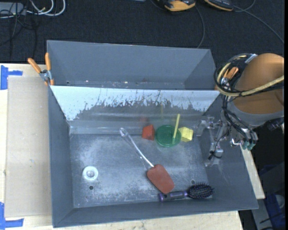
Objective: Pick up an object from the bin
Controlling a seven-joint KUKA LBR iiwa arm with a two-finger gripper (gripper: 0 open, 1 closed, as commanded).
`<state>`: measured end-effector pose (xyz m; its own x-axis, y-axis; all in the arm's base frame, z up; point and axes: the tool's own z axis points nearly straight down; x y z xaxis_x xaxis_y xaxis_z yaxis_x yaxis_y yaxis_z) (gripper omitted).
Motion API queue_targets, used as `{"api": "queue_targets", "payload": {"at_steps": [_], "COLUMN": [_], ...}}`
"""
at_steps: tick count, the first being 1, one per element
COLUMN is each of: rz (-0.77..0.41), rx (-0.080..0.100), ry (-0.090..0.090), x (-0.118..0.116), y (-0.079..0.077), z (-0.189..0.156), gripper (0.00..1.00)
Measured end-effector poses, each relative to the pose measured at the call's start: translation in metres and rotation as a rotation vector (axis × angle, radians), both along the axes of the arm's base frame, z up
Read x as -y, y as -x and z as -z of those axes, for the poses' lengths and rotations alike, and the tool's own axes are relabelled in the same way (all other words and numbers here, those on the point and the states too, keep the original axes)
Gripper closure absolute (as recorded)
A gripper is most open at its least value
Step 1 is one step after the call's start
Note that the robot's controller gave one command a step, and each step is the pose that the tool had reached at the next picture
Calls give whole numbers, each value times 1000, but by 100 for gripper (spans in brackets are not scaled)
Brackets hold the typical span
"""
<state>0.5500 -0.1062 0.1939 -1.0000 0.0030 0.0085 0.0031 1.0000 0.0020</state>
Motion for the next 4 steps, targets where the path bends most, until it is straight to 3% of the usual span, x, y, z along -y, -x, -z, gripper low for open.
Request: {"api": "queue_targets", "payload": {"at_steps": [1, 2, 3, 4], "rz": [-3, -95, -198, -338], "rx": [7, 8, 1, 6], "ry": [2, 0, -2, -2], "x": [0, -5, -14, -15], "y": [-2, 26, 66, 76], "z": [-4, 44, 59, 68], "gripper": [0, 0, 0, 0]}}
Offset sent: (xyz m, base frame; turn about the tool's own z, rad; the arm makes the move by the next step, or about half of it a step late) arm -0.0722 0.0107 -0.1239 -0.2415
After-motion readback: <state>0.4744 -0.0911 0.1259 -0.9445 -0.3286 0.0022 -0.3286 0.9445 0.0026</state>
